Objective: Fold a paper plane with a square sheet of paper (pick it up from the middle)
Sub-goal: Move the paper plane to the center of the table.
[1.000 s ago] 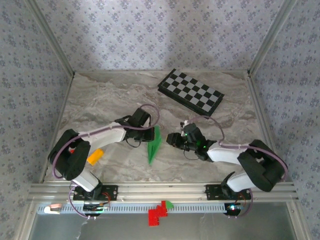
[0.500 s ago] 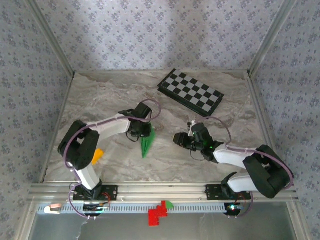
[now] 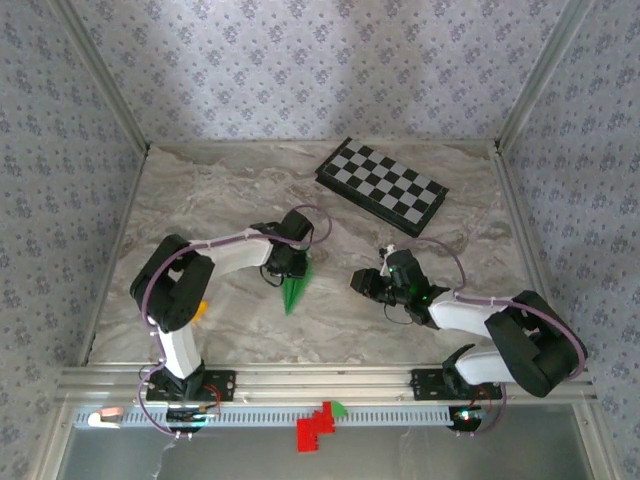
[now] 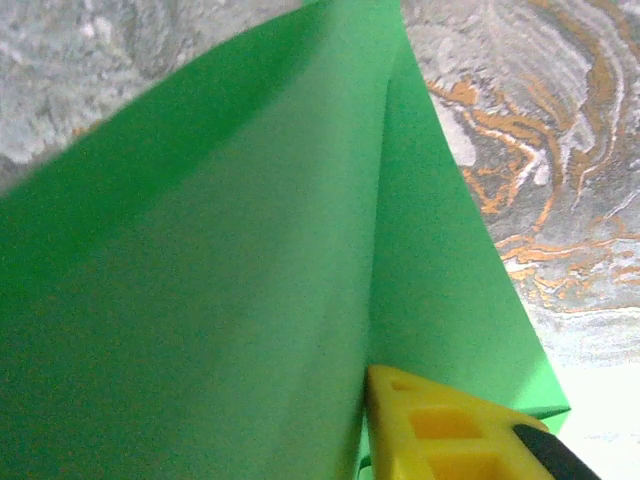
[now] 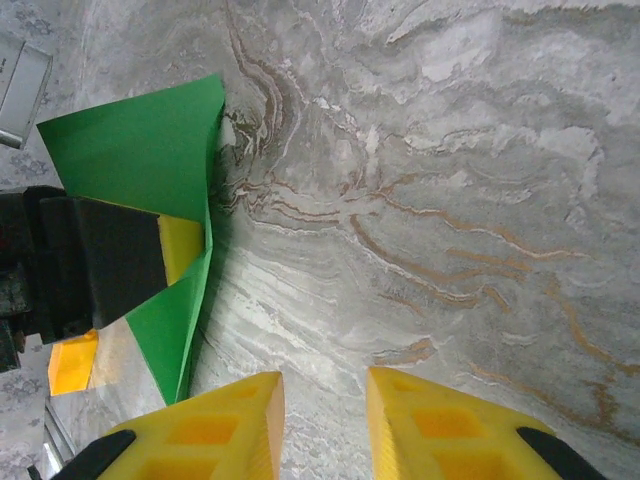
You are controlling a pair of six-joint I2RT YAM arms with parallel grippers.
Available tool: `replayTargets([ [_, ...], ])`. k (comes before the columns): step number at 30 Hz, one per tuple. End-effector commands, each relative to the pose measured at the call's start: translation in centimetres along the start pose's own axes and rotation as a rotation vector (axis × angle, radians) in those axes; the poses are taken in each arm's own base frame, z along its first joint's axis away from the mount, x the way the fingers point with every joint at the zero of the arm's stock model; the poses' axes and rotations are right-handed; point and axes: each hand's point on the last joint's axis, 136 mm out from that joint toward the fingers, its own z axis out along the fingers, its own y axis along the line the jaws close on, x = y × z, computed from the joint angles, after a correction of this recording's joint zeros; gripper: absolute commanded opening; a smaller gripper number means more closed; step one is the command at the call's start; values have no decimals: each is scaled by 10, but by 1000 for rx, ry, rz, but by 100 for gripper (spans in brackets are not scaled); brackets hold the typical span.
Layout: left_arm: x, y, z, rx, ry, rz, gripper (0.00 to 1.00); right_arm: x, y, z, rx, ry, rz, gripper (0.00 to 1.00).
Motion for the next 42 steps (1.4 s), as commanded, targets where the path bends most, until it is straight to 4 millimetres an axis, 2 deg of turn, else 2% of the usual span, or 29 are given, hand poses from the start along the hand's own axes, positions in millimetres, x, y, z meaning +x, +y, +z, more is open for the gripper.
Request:
replayTargets([
  [1,13,14,13,-104,36,23,28,3,-2,0,-12,9,-8,29],
  [13,5,16,6,-139,-15,7,51,0,-5,0,-6,14,0,29],
  [22,-12,9,-21,-120,-94,3,57,-11,-4,-7,34,4,-56,30],
  [29,-21,5,-42,-92,-148,-6,62,-27,1,-28,189,-40,-254,33],
  [36,-33,3,-72,-68,-223,-7,67,-53,12,-52,352,-108,-422,38],
  [39,-41,10,-94,-80,-295,-11,68,-72,9,-69,466,-160,-459,50],
  [42,-52,29,-124,-116,-413,-35,71,-90,0,-93,608,-215,-499,61],
])
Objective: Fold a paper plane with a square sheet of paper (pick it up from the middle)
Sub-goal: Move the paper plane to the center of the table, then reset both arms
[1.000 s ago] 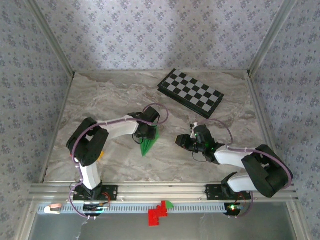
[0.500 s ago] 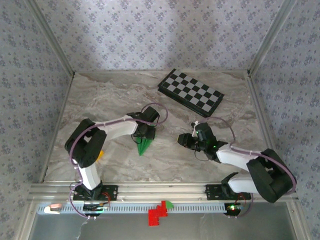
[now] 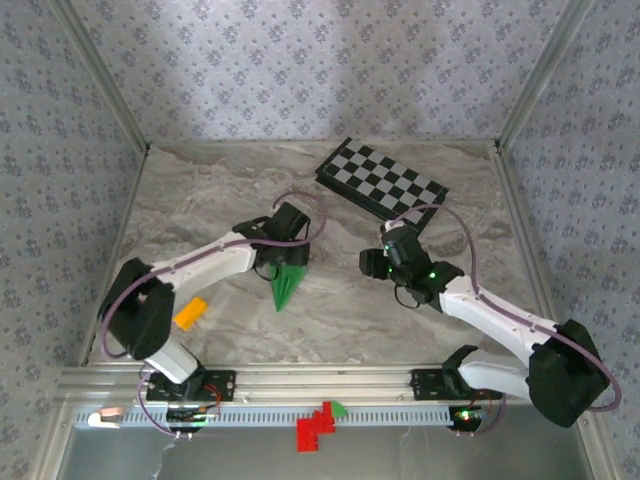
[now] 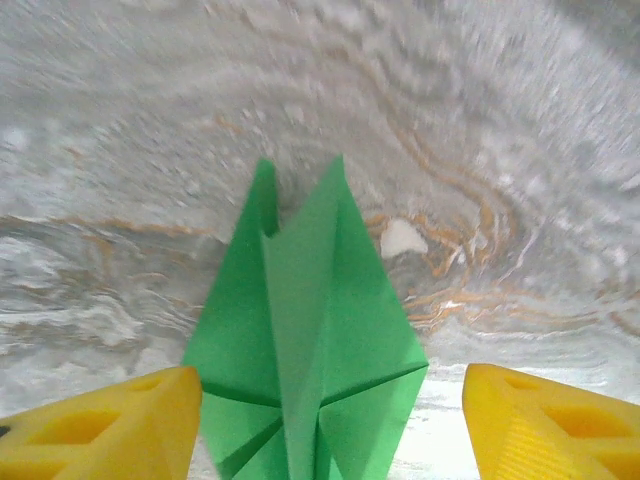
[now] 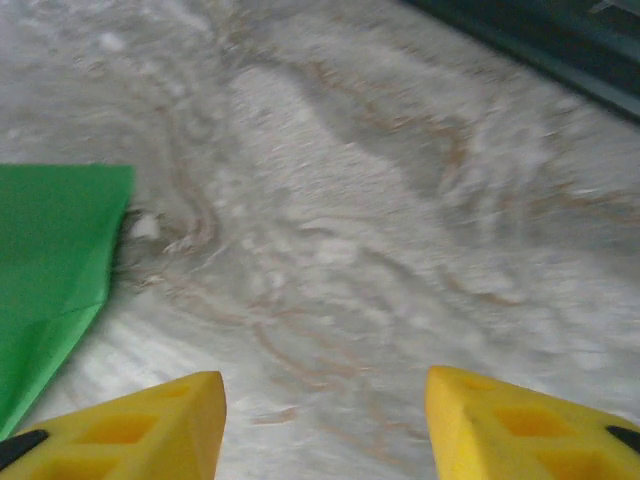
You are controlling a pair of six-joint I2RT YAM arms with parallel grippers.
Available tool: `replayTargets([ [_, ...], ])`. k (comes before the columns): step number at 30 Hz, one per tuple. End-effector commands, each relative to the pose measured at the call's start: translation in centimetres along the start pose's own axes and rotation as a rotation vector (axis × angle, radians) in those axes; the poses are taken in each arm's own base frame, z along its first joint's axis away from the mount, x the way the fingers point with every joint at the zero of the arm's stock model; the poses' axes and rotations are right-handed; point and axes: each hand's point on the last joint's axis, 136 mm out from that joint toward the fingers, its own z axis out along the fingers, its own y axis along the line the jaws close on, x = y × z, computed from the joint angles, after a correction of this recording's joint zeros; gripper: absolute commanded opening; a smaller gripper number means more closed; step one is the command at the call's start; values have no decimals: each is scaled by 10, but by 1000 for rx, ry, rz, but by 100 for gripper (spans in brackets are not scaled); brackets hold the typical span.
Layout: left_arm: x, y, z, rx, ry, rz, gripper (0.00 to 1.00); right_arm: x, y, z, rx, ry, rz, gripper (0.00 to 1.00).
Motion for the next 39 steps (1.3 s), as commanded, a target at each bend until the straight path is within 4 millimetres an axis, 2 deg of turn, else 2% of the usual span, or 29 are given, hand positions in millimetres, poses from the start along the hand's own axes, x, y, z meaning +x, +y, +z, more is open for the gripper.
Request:
replayTargets([
  [1,-29,31,-36,-67,-162,-26,72,-18,-47,-23,268,-42,-95,67],
  [3,-43,54,-53,-105,-252,-63,77,-30,-74,-33,396,-80,-99,78],
  [4,-50,70,-62,-142,-305,-81,85,-36,-89,-39,459,-99,-105,84],
  [5,-56,89,-72,-193,-364,-109,98,-42,-107,-46,530,-121,-97,90],
  [7,-64,128,-91,-297,-464,-171,100,-52,-138,-58,641,-160,-66,99],
  [10,-66,188,-105,-435,-579,-277,100,-55,-184,-67,782,-220,-20,100],
  [12,-60,223,-101,-487,-599,-323,100,-52,-207,-64,825,-255,-14,100],
  [13,-54,238,-92,-491,-593,-333,100,-50,-216,-62,830,-281,2,100],
  [16,-41,260,-55,-394,-576,-375,100,-43,-221,-41,729,-384,-5,100],
  [17,-36,265,-44,-380,-565,-381,100,-50,-218,-36,672,-464,2,100],
  [18,-35,268,-34,-371,-559,-368,100,-46,-219,-30,637,-480,3,100],
  [21,-40,269,-15,-366,-520,-281,100,-43,-225,-11,612,-419,-1,100],
  [26,-39,275,17,-361,-520,-246,100,-66,-229,9,536,-452,11,100],
  [29,-39,266,18,-316,-507,-224,100,-66,-238,21,512,-478,-10,100],
  [31,-37,256,16,-256,-522,-209,100,-63,-231,30,487,-446,-36,100],
  [33,-36,253,14,-242,-537,-200,100,-63,-227,36,464,-493,-77,100],
  [35,-35,254,5,-254,-592,-203,99,-56,-228,35,444,-452,-47,100],
  [39,-34,265,-6,-338,-663,-186,100,-59,-231,34,481,-461,-54,100],
])
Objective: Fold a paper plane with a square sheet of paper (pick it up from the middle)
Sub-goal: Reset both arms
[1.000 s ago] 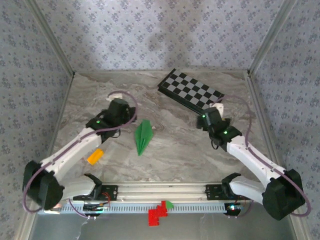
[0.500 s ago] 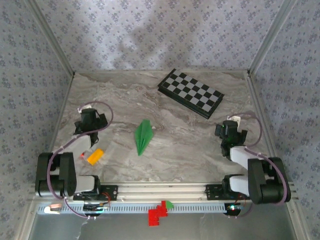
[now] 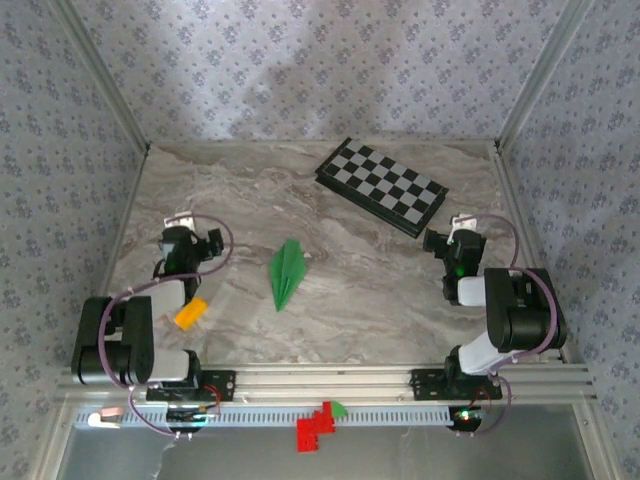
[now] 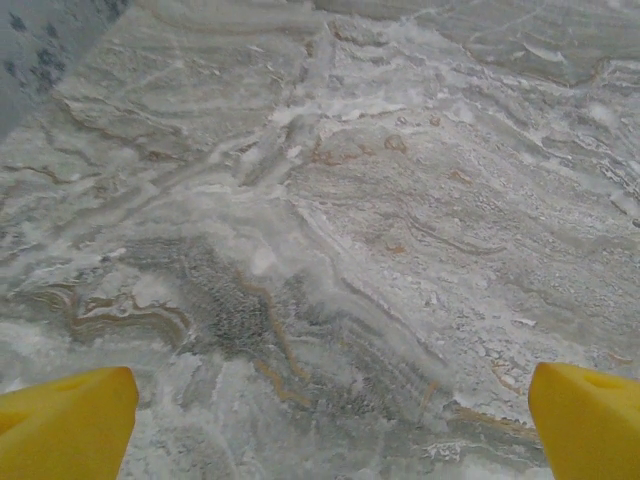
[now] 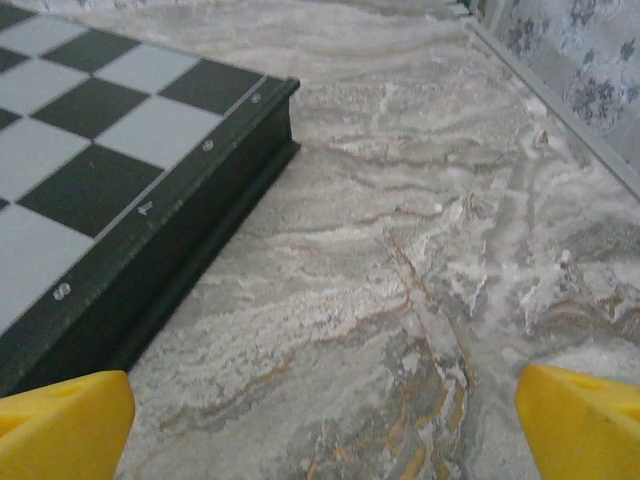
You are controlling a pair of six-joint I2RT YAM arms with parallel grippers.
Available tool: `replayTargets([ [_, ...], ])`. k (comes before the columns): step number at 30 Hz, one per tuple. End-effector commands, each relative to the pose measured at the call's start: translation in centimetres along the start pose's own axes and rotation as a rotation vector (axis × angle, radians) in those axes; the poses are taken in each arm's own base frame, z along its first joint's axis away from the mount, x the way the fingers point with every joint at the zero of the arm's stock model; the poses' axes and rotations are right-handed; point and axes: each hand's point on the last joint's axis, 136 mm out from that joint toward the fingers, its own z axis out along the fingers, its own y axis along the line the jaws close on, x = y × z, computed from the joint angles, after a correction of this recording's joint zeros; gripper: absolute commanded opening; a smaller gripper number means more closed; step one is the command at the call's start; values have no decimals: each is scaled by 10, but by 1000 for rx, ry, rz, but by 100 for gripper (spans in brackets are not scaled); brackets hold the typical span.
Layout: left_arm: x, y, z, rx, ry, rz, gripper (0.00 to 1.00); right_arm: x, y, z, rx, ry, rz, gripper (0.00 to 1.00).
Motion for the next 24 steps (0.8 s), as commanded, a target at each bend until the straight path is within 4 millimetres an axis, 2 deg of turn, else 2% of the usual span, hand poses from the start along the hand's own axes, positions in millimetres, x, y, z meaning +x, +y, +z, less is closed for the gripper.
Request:
replayTargets([
  [1,-29,4,0,-22,-133,32,100,-15,2,-1,8,-55,-22,100],
  [5,-13,-4,22,14,-145,62,100,-15,3,0,25,-54,-35,100],
  [6,-17,-9,25,30,-152,77,100,-16,3,0,25,-57,-34,100],
  [7,-12,-10,27,45,-81,79,100,-16,2,0,26,-56,-35,100],
  [8,-11,-10,28,59,-94,69,100,-16,3,0,25,-57,-38,100],
  [22,-12,-10,27,57,-93,71,100,-16,4,0,24,-55,-43,100],
  [24,-12,-10,27,58,-94,71,100,-15,12,1,-17,-50,-61,100],
])
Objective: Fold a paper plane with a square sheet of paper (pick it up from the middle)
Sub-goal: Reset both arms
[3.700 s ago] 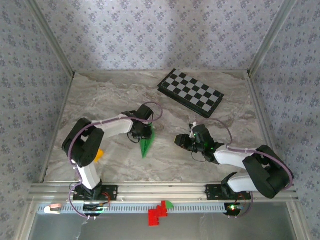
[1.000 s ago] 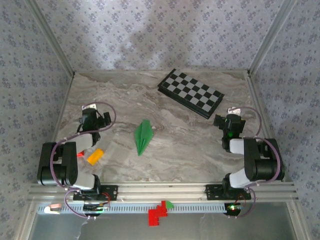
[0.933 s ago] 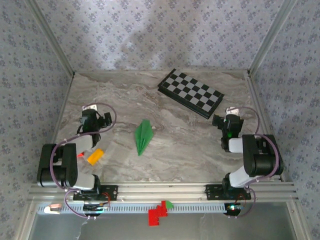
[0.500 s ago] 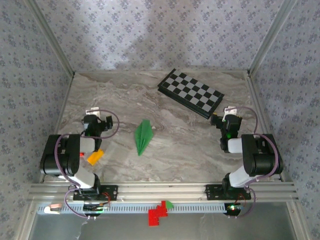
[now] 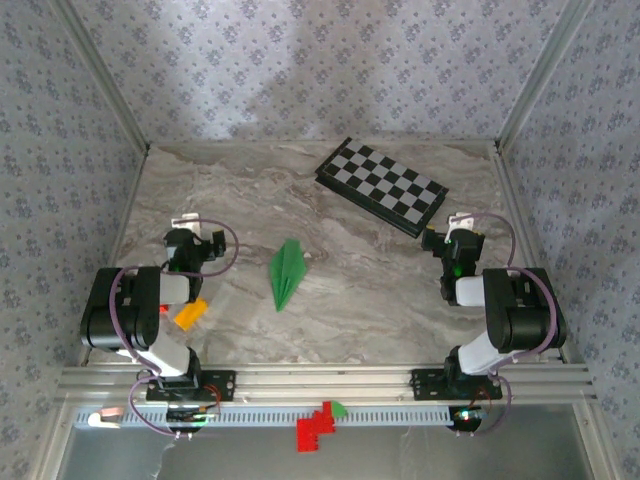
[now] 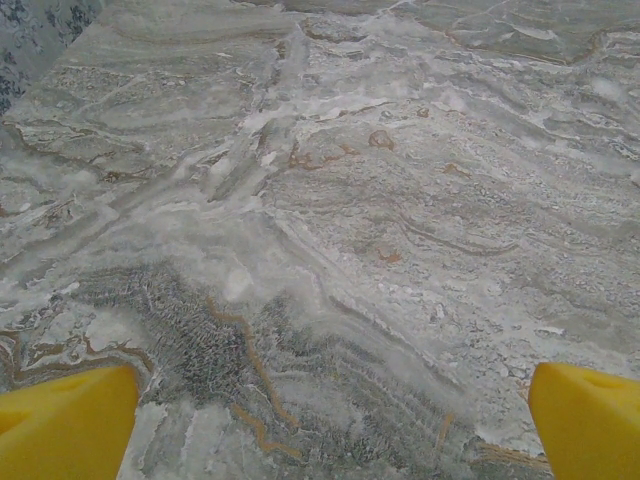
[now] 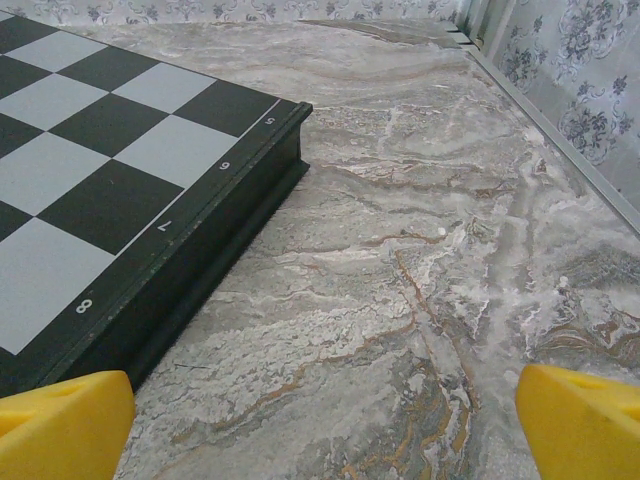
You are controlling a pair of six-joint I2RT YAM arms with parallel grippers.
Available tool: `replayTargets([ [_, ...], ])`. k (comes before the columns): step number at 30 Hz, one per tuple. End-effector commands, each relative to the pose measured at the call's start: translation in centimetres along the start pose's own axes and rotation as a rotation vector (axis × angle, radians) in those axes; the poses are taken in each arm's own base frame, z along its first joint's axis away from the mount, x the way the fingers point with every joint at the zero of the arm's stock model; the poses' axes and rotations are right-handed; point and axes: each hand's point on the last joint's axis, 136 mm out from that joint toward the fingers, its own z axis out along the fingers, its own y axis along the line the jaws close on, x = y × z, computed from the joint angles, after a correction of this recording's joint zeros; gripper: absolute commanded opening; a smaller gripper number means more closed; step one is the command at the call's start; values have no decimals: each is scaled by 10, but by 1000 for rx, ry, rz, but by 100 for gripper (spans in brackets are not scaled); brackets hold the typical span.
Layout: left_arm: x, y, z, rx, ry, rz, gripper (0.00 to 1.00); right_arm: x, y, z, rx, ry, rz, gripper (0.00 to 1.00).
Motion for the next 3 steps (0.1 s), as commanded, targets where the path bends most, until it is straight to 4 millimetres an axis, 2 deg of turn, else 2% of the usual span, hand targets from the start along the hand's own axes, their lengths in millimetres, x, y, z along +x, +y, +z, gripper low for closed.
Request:
replayTargets([
  [1,-24,-2,1,17,-68,2,99,-10,10,2,-44,-24,-29,100],
  [3,-24,-2,1,16,-67,2,100,-11,10,2,-46,-30,-28,100],
])
